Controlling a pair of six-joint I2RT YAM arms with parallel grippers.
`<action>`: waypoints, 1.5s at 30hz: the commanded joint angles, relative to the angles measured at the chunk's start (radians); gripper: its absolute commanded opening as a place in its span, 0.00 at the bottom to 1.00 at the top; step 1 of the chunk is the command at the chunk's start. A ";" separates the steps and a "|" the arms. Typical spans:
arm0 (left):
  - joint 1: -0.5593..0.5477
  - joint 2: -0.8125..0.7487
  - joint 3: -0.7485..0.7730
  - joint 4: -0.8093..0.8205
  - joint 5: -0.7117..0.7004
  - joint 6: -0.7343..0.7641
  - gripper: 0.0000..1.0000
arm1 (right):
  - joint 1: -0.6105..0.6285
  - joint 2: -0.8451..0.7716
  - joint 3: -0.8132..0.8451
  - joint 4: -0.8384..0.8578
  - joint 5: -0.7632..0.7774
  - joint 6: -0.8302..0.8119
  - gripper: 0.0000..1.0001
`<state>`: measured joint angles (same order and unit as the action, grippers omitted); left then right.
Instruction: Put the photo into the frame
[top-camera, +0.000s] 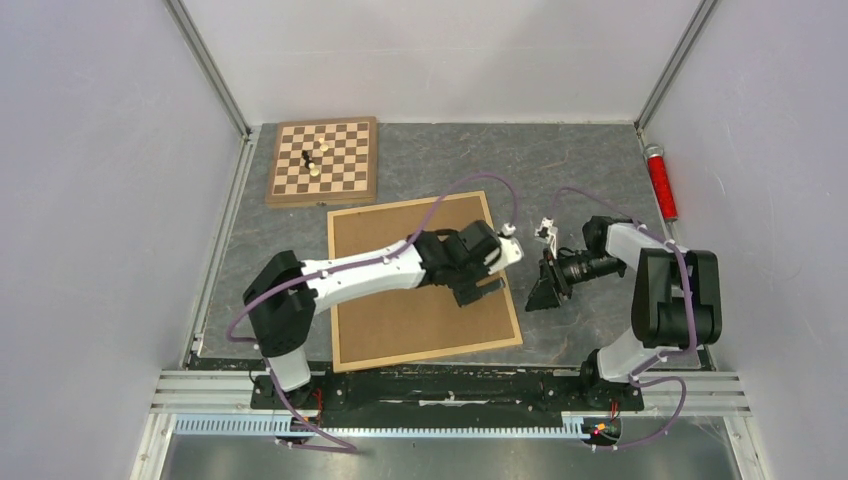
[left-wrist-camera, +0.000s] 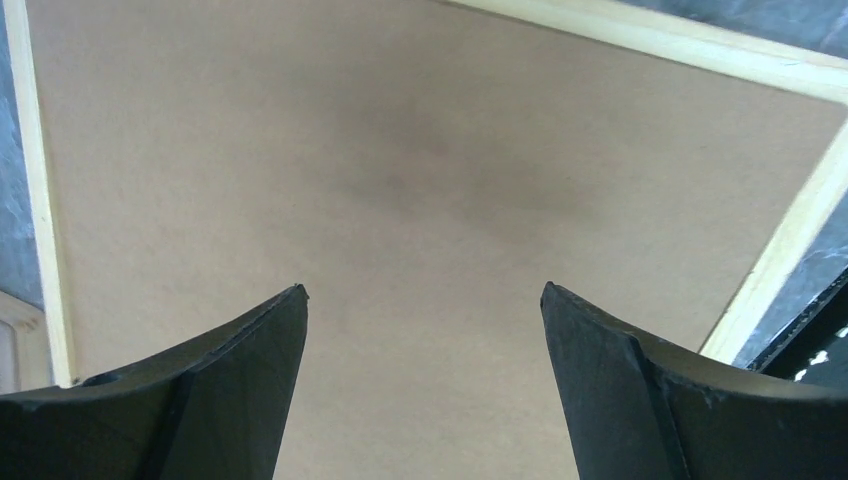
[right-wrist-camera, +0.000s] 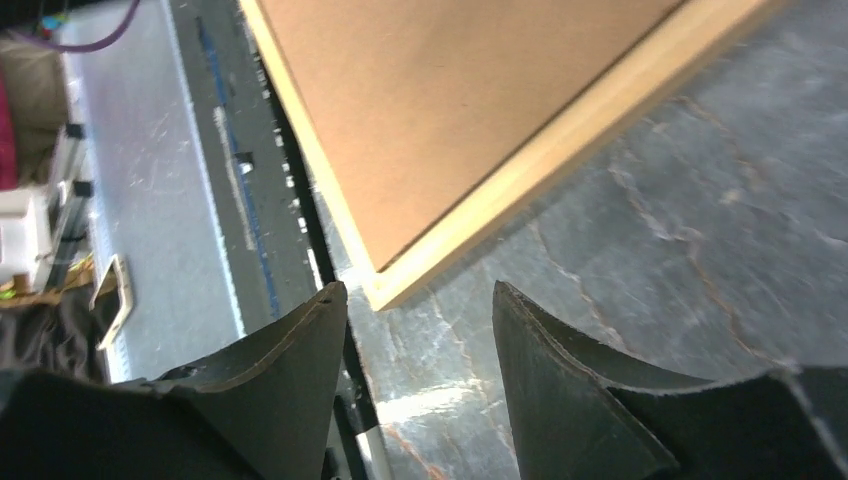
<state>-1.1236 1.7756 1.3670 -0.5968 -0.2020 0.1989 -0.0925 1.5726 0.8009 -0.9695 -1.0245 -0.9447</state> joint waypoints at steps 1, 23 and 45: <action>0.142 -0.068 -0.023 -0.004 0.192 -0.010 0.93 | 0.021 0.065 0.090 -0.250 -0.057 -0.321 0.59; 0.737 -0.161 -0.064 -0.194 0.193 -0.106 0.94 | 0.472 -0.489 -0.186 0.403 0.530 -0.126 0.70; 1.019 0.038 -0.051 -0.270 0.297 -0.161 0.94 | 1.000 -0.655 -0.368 0.464 0.924 0.000 0.75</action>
<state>-0.1078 1.7882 1.2911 -0.8566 0.0521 0.0692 0.8852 0.9340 0.4664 -0.5381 -0.1795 -0.9752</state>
